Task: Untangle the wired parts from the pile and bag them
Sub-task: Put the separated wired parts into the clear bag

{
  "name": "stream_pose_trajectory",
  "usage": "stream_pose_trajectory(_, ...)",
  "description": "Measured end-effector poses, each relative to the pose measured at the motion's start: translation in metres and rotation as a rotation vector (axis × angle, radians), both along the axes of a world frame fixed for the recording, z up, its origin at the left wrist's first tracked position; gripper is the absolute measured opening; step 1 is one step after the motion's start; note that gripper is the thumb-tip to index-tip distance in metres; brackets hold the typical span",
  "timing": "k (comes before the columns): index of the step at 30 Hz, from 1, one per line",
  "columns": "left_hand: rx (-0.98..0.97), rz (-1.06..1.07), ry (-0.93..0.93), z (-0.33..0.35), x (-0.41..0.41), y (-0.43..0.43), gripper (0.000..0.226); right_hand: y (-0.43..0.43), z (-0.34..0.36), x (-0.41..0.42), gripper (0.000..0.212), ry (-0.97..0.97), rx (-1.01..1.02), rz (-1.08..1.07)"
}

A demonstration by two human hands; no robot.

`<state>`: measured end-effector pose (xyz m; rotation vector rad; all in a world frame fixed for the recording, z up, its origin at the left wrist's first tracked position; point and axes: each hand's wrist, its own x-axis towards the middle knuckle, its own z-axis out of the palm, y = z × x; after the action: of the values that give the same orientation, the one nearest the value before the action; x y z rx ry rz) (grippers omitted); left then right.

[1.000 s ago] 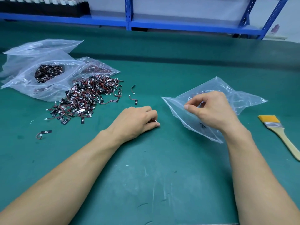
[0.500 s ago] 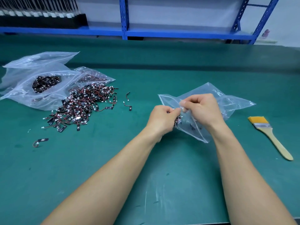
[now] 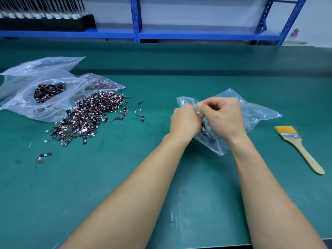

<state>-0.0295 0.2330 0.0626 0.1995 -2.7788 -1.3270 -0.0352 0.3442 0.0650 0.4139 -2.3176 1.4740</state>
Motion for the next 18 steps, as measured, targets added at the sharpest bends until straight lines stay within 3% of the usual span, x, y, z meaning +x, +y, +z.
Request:
stream_pose_trajectory(3,0.530,-0.137,-0.057,-0.005,0.011,0.000,0.028,0.000,0.000,0.000,0.014,0.026,-0.037,-0.023)
stream_pose_trajectory(7,0.719,-0.291,-0.172,-0.007,0.024,-0.011,0.036,0.000,-0.002,-0.001,0.017,0.027,-0.024,-0.015)
stream_pose_trajectory(14,0.578,-0.324,-0.025,-0.012,0.037,-0.054,0.024,0.001,-0.005,0.001,0.022,0.024,0.129,0.018)
stream_pose_trajectory(16,0.418,-0.257,0.102,-0.020,0.039,-0.077,0.016,0.000,-0.005,0.003,0.028,0.057,0.231,-0.008)
stream_pose_trajectory(18,0.133,-0.151,0.253,-0.029,0.041,-0.104,0.014,-0.001,-0.002,0.006,0.032,0.108,0.292,-0.030)
